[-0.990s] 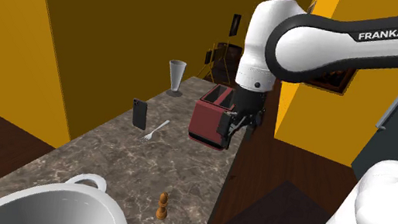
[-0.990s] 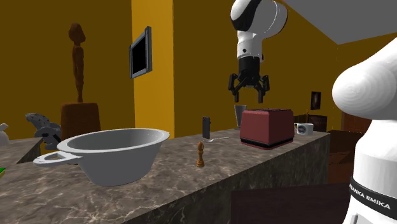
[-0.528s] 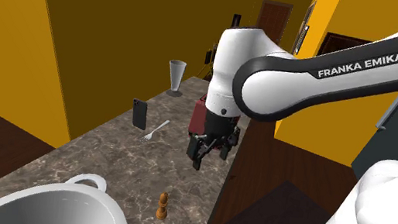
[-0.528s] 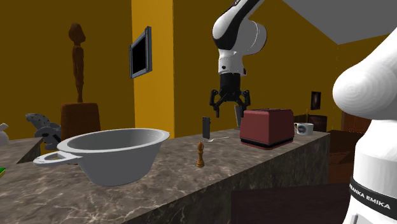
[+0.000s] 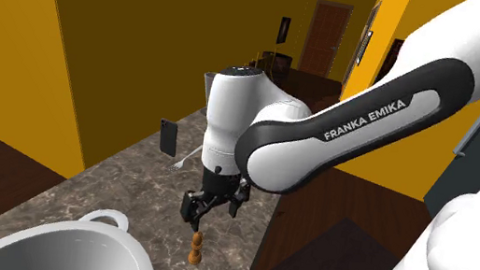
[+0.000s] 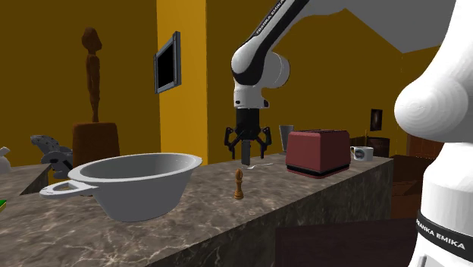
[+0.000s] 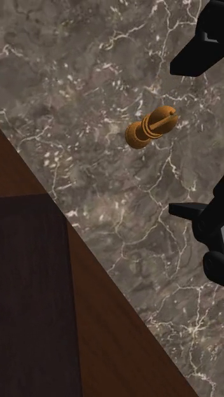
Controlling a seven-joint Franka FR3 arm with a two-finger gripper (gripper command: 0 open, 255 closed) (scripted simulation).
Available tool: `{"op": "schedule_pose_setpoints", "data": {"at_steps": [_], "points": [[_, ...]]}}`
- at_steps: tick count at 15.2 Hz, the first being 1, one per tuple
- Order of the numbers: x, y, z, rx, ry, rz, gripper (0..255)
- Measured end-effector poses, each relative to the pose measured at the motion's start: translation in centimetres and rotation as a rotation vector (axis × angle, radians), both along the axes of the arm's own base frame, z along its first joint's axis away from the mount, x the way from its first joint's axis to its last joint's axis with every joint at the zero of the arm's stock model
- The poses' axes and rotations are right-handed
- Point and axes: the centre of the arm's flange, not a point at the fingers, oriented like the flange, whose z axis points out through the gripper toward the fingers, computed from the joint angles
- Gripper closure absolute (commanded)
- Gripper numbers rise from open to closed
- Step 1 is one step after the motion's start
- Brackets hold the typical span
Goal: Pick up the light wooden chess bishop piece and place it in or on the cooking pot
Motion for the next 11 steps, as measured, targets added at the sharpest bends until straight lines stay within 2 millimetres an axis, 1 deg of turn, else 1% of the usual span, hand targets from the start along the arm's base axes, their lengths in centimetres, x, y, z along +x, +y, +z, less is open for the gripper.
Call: {"op": "schedule_pose_setpoints", "data": {"at_steps": [2, 4, 10, 11], "points": [[0.4, 2.0, -1.6, -0.002, -0.007, -0.009, 0], [0.8, 2.7, -2.7, -0.002, -0.010, -0.014, 0], [0.8, 2.7, -5.9, -0.001, -0.011, -0.015, 0], [0.8, 2.7, -6.1, -0.001, -0.011, -0.015, 0]]}}
